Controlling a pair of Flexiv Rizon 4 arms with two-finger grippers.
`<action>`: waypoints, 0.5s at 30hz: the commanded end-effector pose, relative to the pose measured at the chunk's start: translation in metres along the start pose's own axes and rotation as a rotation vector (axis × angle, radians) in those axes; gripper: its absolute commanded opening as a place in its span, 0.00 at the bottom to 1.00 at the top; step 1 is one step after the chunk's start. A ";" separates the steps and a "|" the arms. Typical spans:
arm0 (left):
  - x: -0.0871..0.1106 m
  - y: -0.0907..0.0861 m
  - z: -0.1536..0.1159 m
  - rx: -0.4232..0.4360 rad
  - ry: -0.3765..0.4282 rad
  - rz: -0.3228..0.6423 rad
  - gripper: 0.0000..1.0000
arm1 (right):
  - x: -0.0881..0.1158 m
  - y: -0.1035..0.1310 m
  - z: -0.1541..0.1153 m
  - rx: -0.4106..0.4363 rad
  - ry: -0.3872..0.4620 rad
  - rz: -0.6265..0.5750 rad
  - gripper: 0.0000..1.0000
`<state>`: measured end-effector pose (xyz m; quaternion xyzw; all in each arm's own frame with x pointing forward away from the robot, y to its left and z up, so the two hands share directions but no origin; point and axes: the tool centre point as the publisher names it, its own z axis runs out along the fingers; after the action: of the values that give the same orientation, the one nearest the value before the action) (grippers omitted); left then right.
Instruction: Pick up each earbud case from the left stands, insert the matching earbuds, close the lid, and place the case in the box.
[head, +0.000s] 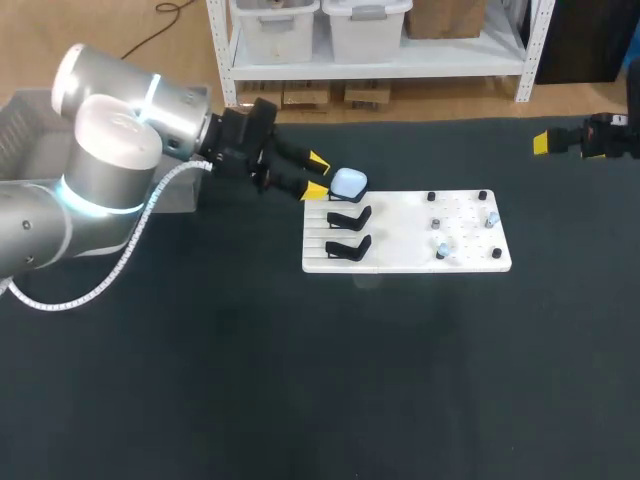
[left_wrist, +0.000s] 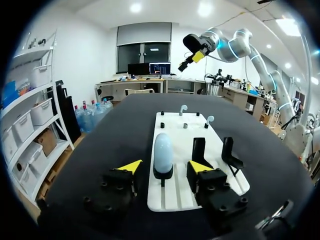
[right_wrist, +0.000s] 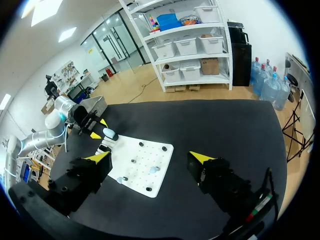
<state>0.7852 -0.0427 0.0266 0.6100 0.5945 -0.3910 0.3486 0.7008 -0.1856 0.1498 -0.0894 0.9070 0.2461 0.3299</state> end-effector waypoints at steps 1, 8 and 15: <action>0.000 0.003 0.002 0.003 -0.011 0.005 0.55 | 0.000 0.000 0.000 -0.001 0.000 0.000 1.00; 0.002 -0.002 0.009 0.007 -0.014 0.015 0.57 | 0.000 0.000 0.000 -0.001 0.000 0.000 1.00; 0.002 0.000 0.016 0.003 -0.025 0.023 0.61 | 0.000 0.000 0.000 -0.001 0.000 0.000 1.00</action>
<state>0.7833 -0.0533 0.0206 0.6132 0.5838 -0.3948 0.3567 0.7008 -0.1856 0.1498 -0.0894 0.9070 0.2461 0.3299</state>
